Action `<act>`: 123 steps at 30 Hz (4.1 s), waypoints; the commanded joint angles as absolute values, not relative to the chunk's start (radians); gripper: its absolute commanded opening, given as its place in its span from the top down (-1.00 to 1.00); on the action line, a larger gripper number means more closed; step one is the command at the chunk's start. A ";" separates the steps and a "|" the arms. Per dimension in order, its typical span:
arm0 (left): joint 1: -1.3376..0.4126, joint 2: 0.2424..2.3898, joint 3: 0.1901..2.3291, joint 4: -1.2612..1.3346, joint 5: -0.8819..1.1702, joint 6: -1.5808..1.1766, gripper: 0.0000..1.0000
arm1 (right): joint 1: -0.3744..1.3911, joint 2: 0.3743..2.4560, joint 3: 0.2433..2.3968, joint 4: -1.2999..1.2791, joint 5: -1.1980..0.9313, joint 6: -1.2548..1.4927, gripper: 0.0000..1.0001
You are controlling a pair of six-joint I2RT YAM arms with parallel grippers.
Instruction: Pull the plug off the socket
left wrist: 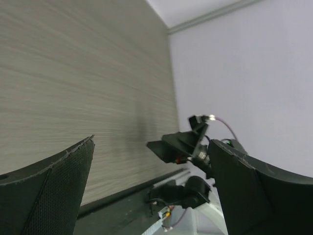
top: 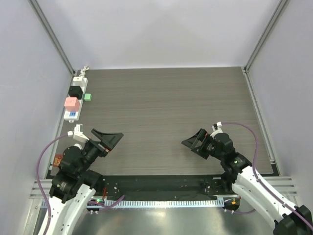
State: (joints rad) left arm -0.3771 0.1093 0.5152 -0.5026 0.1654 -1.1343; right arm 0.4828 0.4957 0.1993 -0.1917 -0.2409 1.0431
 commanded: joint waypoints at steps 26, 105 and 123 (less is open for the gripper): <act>-0.273 0.811 1.086 -1.387 -0.658 -1.231 -1.00 | 0.488 0.925 0.468 -0.066 -0.518 0.658 -0.99; 0.157 0.799 0.706 -0.910 -0.054 -0.897 1.00 | 0.841 1.940 1.264 0.350 -0.660 0.735 -0.89; -0.201 0.801 0.670 -0.871 -0.029 -0.954 0.99 | 0.848 2.055 1.141 0.630 -0.614 0.982 -0.60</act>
State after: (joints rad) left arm -0.1726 0.7956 0.6720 -0.9474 -0.0608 -0.9379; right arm 0.8383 2.0365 1.1561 0.5289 -0.6384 0.9195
